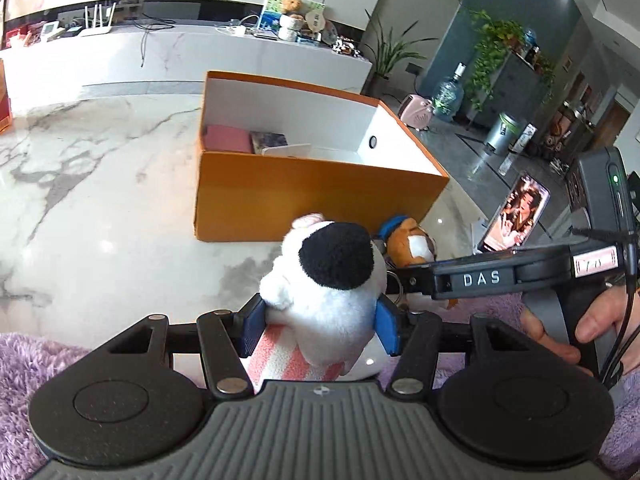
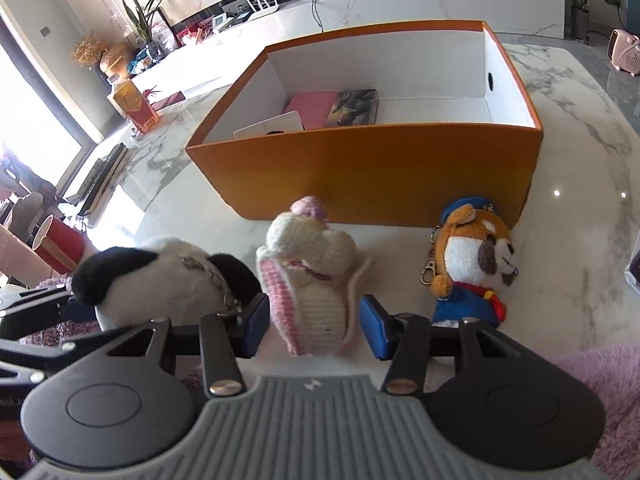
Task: Organize objects
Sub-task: 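Grasp the white pink-striped dog plush with the left gripper while the right grasps the crocheted bunny, then carry the dog plush with the left gripper while the right carries the bunny over the box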
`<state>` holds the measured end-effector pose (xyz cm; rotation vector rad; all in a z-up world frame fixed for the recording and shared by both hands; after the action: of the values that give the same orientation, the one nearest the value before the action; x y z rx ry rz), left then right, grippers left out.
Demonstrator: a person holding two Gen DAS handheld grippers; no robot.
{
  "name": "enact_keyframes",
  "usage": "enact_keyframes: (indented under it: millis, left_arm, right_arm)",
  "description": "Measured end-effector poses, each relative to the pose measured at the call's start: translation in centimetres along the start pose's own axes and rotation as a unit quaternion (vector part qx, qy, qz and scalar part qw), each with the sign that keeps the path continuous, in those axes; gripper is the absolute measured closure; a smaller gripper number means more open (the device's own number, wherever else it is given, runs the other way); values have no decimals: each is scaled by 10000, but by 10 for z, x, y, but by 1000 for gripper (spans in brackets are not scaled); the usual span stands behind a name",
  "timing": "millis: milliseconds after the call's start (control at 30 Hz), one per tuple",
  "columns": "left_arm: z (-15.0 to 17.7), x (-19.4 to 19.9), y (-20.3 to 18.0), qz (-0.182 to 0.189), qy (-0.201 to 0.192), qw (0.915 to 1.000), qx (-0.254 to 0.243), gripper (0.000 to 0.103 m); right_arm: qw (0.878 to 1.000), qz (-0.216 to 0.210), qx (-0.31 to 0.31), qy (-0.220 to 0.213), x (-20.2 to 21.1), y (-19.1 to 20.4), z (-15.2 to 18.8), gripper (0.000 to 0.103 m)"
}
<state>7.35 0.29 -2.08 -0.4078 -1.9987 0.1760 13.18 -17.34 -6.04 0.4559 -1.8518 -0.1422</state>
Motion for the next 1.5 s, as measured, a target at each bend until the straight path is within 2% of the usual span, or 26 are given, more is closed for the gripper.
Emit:
enact_keyframes:
  millis: [200, 600, 900, 1033, 1200, 1500]
  left_arm:
    - [-11, -4, 13, -213, -90, 9996, 190, 38]
    - [-23, -21, 37, -155, 61, 9988, 460, 38]
    - [-23, -27, 39, -118, 138, 9986, 498, 38]
    - [-21, -21, 35, -135, 59, 9989, 454, 38]
    - [-19, -5, 26, -103, -114, 9990, 410, 38]
    - [-26, 19, -1, 194, -354, 9989, 244, 38]
  right_arm:
    - [9995, 113, 245, 179, -22, 15, -10, 50]
    - [9957, 592, 597, 401, -65, 25, -29, 52]
    - [9953, 614, 642, 391, -74, 25, -29, 59]
    - [9958, 633, 582, 324, -65, 24, -28, 63]
    - [9981, 424, 407, 193, -38, 19, -21, 66]
    - [9984, 256, 355, -350, 24, 20, -4, 66]
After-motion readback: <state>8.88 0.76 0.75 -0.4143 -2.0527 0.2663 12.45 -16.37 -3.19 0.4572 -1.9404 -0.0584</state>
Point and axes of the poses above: each gripper's, at about its wrist camera, not at the fingertips, and x roughly against the way its jaws point, y to its left, z to its underside, the point moved 2 cm from there along -x, roughly the way its jaws point, and after that the axes turned 15 degrees about y, right-handed, at the moved point
